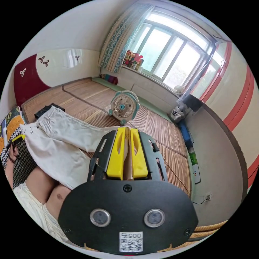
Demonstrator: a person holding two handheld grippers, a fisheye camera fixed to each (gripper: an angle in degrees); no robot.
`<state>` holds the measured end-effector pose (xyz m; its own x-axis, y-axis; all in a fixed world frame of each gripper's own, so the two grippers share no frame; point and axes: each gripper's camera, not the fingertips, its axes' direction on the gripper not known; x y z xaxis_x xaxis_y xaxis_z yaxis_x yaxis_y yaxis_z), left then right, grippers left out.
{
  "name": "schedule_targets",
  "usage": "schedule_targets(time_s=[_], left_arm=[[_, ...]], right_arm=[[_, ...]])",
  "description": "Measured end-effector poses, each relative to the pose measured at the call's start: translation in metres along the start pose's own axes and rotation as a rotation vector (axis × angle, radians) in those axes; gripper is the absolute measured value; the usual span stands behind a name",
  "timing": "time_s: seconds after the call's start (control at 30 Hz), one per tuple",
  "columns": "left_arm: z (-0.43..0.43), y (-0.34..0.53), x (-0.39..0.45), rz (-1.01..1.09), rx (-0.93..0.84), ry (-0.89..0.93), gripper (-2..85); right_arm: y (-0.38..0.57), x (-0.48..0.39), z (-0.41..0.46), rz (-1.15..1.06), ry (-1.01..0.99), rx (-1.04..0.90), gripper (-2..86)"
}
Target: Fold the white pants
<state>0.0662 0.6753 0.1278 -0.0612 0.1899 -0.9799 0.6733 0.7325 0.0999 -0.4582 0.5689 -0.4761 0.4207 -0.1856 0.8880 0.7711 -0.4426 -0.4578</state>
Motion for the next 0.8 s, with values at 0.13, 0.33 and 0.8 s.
schedule_targets(time_s=[0.13, 0.33, 0.8], left_arm=[[-0.003, 0.003, 0.003, 0.000, -0.010, -0.008, 2.6], [-0.004, 0.003, 0.002, -0.002, -0.012, 0.006, 2.5], [0.003, -0.006, 0.016, 0.029, -0.025, -0.049, 2.6]], right_arm=[[-0.015, 0.019, -0.005, 0.028, 0.038, -0.027, -0.3], [0.043, -0.021, 0.042, -0.009, -0.162, -0.143, -0.2], [0.024, 0.119, 0.104, 0.157, 0.123, -0.155, 1.3]])
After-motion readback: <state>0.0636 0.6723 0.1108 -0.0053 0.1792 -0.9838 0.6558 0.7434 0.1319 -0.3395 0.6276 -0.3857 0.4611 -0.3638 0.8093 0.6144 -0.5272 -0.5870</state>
